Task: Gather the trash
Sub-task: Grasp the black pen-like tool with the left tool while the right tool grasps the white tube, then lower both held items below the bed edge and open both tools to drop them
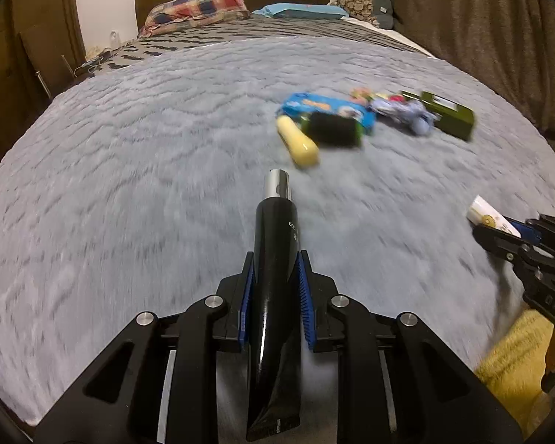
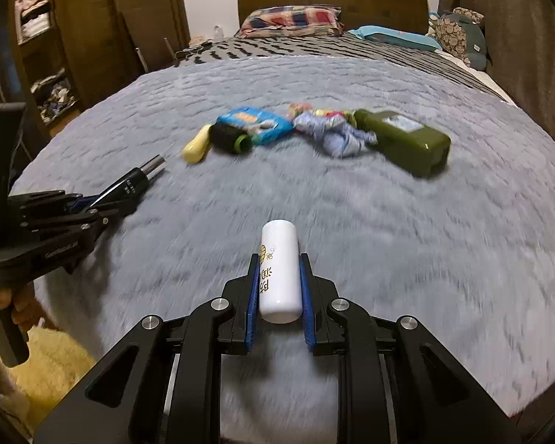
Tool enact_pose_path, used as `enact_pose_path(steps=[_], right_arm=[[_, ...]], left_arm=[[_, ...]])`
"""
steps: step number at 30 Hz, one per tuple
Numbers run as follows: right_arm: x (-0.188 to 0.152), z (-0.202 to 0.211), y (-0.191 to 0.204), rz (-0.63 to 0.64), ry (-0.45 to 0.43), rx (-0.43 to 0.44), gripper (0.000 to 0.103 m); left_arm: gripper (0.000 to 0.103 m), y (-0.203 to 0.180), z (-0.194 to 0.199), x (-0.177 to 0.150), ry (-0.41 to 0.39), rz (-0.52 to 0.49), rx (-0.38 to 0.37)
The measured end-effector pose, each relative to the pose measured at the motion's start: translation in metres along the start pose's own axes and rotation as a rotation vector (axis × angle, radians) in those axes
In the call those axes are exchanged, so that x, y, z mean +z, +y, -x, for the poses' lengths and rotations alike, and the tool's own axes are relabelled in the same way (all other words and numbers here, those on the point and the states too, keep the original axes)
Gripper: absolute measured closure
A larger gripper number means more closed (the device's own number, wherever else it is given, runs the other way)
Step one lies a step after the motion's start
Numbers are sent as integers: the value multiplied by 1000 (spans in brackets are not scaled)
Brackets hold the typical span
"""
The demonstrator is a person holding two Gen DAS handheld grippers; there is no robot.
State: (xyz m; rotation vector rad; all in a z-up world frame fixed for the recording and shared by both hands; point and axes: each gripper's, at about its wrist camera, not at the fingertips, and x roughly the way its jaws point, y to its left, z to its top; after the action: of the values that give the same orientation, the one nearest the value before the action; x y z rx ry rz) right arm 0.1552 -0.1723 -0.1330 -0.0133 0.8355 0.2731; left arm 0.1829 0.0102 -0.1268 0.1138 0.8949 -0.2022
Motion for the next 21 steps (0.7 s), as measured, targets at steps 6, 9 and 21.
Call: enact_pose_path(steps=[6, 9, 21], right_arm=[[-26, 33, 2, -23, -32, 25, 82], [-38, 52, 7, -13, -61, 19, 82], [-97, 85, 21, -36, -51, 52, 82]], left_arm=[[83, -13, 42, -40, -45, 2, -28], [83, -26, 64, -63, -73, -21, -32], [83, -56, 100, -132, -72, -1, -145]])
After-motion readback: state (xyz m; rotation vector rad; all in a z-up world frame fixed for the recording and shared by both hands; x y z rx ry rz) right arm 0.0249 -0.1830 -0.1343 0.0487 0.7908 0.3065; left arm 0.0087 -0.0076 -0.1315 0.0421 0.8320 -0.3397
